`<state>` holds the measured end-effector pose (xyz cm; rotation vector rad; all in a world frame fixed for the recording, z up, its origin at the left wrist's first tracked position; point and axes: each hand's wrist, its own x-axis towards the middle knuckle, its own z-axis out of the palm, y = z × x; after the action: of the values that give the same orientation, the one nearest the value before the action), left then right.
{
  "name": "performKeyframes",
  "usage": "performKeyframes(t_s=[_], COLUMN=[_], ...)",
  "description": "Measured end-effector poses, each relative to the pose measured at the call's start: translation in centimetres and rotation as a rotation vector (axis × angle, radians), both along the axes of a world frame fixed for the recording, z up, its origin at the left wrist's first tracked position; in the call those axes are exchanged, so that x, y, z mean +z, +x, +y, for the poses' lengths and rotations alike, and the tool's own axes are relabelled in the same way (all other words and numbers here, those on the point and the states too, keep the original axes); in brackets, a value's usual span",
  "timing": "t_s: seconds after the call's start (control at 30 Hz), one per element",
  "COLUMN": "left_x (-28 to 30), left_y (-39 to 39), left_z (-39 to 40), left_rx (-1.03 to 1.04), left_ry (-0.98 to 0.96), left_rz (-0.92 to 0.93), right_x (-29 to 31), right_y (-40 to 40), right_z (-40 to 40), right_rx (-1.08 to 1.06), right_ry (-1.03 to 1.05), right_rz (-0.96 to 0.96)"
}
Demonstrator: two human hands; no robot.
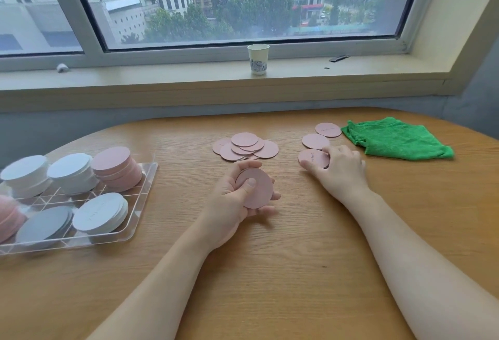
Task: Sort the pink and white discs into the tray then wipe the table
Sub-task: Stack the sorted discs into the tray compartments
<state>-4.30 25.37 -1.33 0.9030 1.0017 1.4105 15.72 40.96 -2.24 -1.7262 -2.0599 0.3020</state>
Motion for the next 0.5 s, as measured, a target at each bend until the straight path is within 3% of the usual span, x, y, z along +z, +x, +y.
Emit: performKeyframes(t_s=[0.1,0.27,0.4,0.5], left_x=[-0.1,-0.1,-0.1,0.0], left_y=[0.0,0.0,0.0,0.1], left_z=[0.2,0.3,0.4,0.3], left_rx=[-0.004,-0.015,0.01,0.045], left_ry=[-0.003,-0.013,-0.02,-0.012], left_rz=[0.025,0.025,0.014,0.002], right_x=[-0.2,0.0,-0.1,-0.1], right_y=[-0.4,-0.3,-0.5,-1.0], right_z=[0.4,0.2,-0.5,-1.1], right_rx=[-0.026,-0.016,0.076,0.179], right_ry=[-0.034,-0.019,0.072,0.088], right_rz=[-0.053,0.063,0.112,0.253])
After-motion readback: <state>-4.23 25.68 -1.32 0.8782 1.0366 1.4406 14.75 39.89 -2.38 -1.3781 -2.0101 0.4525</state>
